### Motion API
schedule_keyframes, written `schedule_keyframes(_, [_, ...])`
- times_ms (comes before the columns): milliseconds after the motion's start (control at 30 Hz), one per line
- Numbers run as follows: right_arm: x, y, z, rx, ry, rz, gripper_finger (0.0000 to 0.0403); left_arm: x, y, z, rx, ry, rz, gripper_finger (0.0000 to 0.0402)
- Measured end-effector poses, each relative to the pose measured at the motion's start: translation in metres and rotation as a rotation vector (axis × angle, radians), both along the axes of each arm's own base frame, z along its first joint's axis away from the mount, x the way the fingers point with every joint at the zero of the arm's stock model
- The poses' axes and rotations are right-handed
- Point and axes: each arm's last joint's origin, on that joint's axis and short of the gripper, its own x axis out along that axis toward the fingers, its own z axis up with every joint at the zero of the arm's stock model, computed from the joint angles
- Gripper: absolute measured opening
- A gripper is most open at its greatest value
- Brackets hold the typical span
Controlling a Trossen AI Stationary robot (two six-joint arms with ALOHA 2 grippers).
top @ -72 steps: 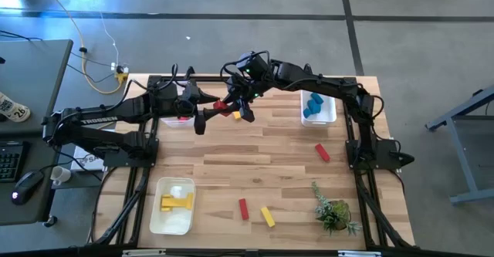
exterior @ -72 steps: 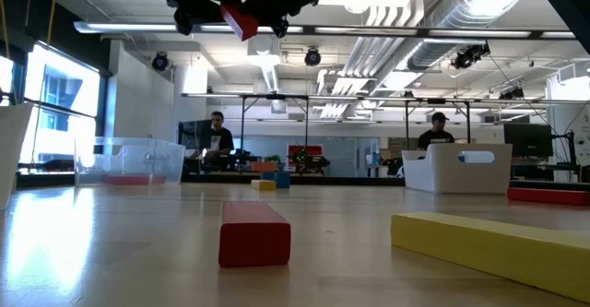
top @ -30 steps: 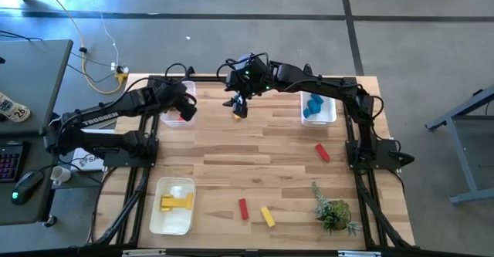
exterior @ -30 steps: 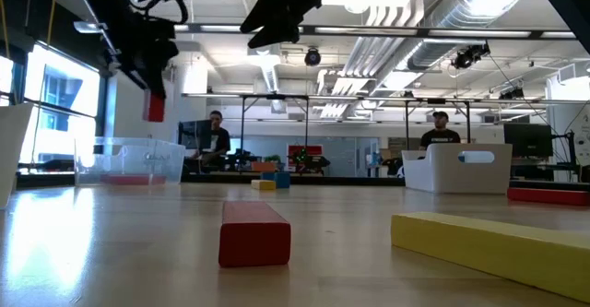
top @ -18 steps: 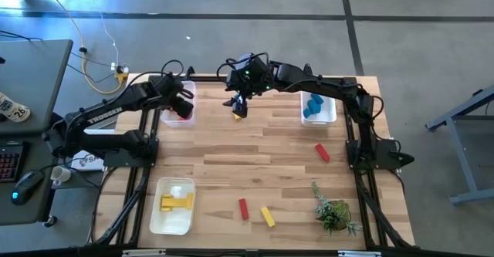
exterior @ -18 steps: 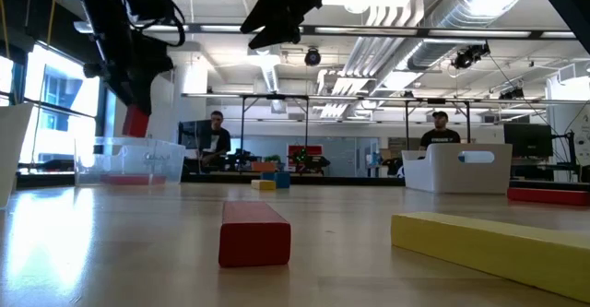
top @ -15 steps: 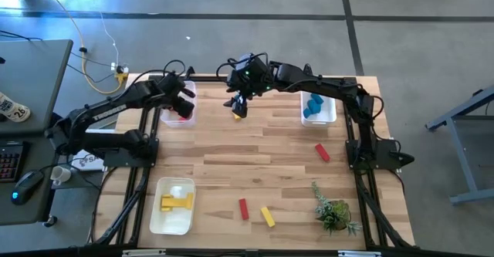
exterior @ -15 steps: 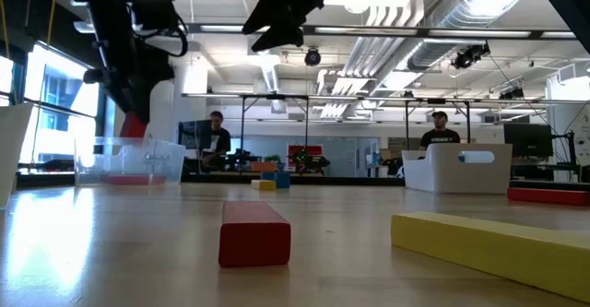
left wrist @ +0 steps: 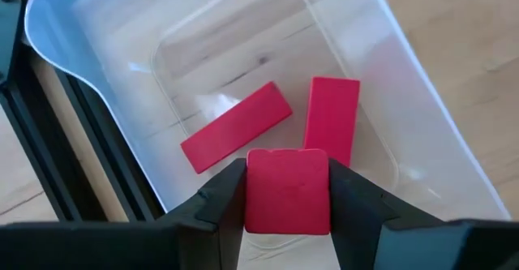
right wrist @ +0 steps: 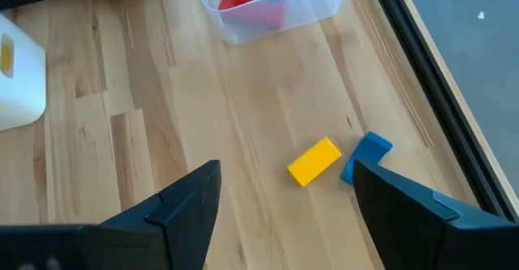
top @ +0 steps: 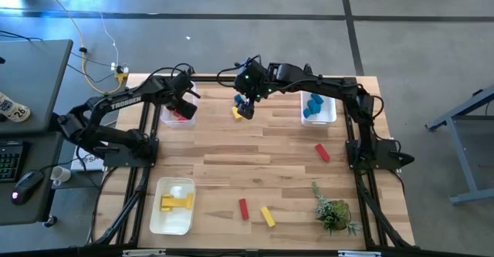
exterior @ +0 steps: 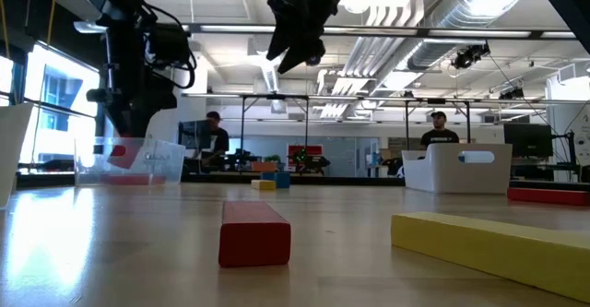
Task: Sort & place blocks by color
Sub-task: Put the red block into the transparent bin, then put the blue block into the top white bin
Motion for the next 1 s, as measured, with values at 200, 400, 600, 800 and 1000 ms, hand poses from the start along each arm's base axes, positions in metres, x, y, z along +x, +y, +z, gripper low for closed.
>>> schedule_keyframes(200, [0.0, 0.0, 0.0, 0.0, 0.0, 0.0, 0.0265, -0.001, 0.001, -0.001, -0.01, -0.008, 0.012, 0.0153])
schedule_keyframes(400, [-0.002, -0.006, 0.0, -0.009, 0.0, -0.051, 0.0265, 0.0, 0.002, 0.0, 0.005, -0.008, 0.014, 0.0193])
schedule_keyframes(600, [-0.006, -0.023, 0.001, -0.025, -0.005, -0.126, 0.0265, 0.0, 0.002, 0.0, 0.007, -0.004, -0.001, 0.0213])
schedule_keyframes(800, [-0.008, -0.043, 0.001, 0.005, -0.061, -0.221, 0.0265, 0.005, 0.008, 0.016, 0.039, -0.032, -0.02, 0.0209])
schedule_keyframes(1000, [-0.004, -0.063, -0.008, -0.003, -0.089, -0.28, 0.0265, 0.014, 0.019, 0.05, 0.132, -0.099, -0.044, 0.0207])
